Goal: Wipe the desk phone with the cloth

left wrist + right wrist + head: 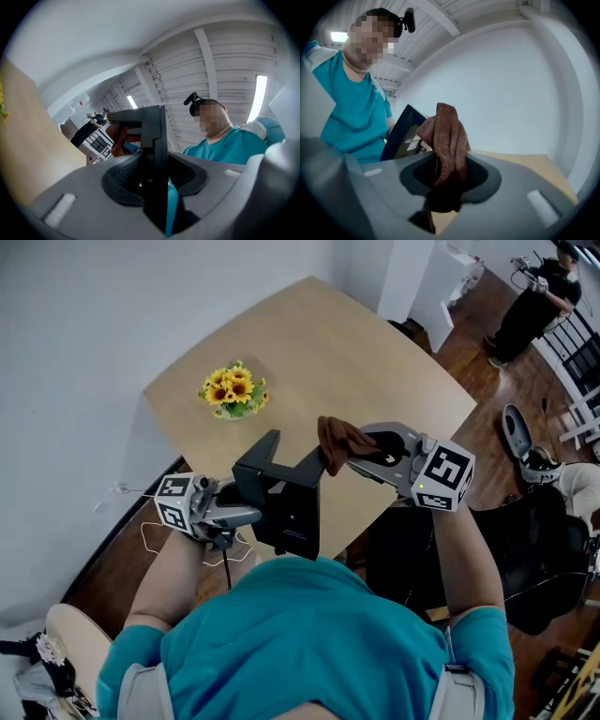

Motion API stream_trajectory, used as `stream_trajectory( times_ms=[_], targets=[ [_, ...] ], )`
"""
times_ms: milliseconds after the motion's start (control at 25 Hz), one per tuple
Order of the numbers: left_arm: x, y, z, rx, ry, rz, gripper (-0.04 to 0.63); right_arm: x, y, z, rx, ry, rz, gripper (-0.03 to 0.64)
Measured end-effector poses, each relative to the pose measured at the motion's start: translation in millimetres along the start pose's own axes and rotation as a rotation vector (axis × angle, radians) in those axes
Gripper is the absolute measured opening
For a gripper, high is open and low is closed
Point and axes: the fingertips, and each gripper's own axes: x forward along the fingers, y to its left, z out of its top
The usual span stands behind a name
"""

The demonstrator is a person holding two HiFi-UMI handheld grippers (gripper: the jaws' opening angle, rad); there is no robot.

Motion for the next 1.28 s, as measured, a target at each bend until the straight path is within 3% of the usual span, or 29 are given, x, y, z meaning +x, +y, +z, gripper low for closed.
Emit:
stream_trajectory(
  times_ms=[120,240,360,440,560,720,880,960,1080,1280],
  targets=[
    [0.7,2.7,-3.6,0.051,0.063,0.03,0.164,-11.5,3.3,23.3,-0.037,-0.031,0.024,0.12],
    [2.3,8.6,-13.4,0.082,0.148,0.062,0.164,-13.9,33.8,58.7,-0.086,-0.072,0.147,0.12],
    [4.6,15.0,-24.9,0.093,0.21,0.081,0.164,-3.5,72.5,58.1,-0.178,0.046,0.312,0.12],
    [5.9,17.1,-31.0,0.091,0.23,0.078,0.164,-0.3,78.6,39.3,-0.209,0.157,0.365,0.12],
    [6.7,14.6,-34.4,0.085,0.232,0.058,0.164,-3.7,62.5,14.0,-0.189,0.25,0.356,0.12],
    [8.0,8.9,-32.1,0.09,0.218,0.037,0.164,-11.5,28.9,-22.5,-0.154,0.351,0.276,0.12],
    [6.6,15.3,-35.2,0.091,0.243,0.07,0.164,-9.8,16.0,-21.5,-0.18,0.338,0.22,0.12],
    [6.9,21.5,-39.2,0.094,0.276,0.101,0.164,-1.3,30.5,6.1,-0.198,0.283,0.25,0.12],
    [11.3,29.6,-50.7,0.105,0.347,0.129,0.164,19.0,60.0,31.8,-0.22,0.283,0.348,0.12],
    [17.0,32.3,-59.9,0.112,0.382,0.125,0.164,33.9,83.4,9.5,-0.279,0.39,0.505,0.12]
  ],
)
